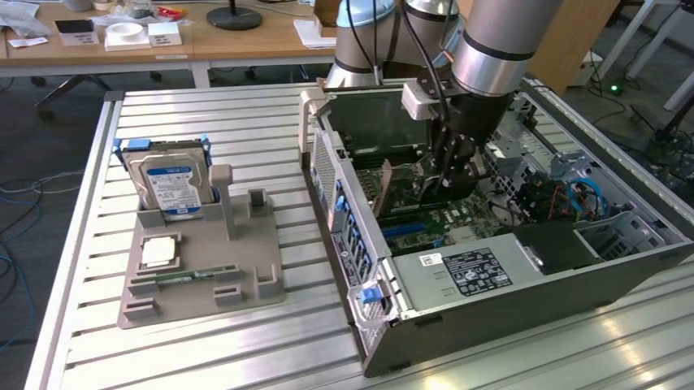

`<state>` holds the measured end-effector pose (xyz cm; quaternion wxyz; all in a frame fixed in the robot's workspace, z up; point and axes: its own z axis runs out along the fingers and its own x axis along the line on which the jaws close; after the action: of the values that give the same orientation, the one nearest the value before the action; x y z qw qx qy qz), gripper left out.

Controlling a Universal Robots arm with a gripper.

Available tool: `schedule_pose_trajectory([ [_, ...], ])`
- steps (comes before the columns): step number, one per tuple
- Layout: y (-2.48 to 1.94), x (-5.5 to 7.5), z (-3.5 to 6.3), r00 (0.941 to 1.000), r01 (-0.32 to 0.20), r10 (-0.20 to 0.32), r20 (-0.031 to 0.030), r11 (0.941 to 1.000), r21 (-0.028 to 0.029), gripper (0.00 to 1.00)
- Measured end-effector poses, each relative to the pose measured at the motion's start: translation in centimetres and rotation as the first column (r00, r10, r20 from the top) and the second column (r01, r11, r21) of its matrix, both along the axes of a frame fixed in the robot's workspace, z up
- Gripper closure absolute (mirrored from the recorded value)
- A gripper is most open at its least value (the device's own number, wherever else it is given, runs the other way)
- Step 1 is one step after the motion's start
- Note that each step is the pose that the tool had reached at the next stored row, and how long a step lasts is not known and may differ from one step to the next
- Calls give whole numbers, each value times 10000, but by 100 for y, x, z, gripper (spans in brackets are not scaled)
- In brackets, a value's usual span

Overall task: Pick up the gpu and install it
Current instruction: 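Insert the gpu into the slot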

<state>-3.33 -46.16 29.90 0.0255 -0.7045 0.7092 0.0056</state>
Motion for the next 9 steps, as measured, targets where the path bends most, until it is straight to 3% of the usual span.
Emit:
schedule_pose_trajectory([
  [9, -4, -36, -64, 10000, -4, 4, -2, 10000, 1, 74],
])
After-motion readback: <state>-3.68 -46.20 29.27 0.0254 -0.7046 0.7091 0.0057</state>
